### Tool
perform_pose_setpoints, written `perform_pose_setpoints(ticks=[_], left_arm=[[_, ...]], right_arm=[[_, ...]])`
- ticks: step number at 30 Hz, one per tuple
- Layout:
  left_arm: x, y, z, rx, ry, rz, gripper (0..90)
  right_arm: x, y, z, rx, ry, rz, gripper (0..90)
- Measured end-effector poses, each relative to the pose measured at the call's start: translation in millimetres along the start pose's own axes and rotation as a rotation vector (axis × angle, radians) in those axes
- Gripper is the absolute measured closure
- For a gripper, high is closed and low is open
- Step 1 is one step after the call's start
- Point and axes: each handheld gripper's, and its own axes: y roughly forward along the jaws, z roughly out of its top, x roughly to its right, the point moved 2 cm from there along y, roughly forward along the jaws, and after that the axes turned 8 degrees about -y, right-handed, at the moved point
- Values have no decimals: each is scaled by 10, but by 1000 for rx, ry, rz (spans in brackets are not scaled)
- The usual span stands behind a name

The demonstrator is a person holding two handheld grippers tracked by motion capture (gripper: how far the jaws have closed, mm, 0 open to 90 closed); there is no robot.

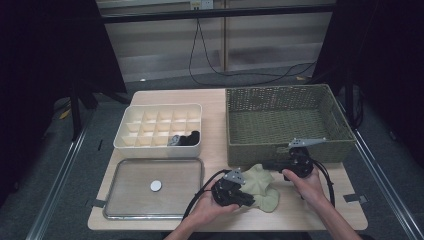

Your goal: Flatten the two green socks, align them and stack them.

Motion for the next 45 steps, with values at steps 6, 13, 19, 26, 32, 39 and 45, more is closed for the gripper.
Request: perform_pose_setpoints(ticks=[6,13,19,26,32,39,45], left_arm=[[2,3,-1,-3,-17,12,817],[-11,4,1,-5,-18,3,819],[-23,14,-1,12,-35,-5,819],[-22,11,2,7,-36,5,815],[-21,29,-3,33,-55,-3,807],[-23,27,1,36,-59,6,803],[-29,2,0,29,-59,28,781]], right_arm=[[55,-94,65,39,2,-18,900],[65,-149,85,71,-3,-32,900],[-68,-150,40,61,-44,3,900],[-238,-184,-58,48,-62,41,900],[-391,-146,-137,20,-70,77,900],[-520,-91,-261,-29,-75,106,900],[-598,-68,-391,-74,-67,126,900]])
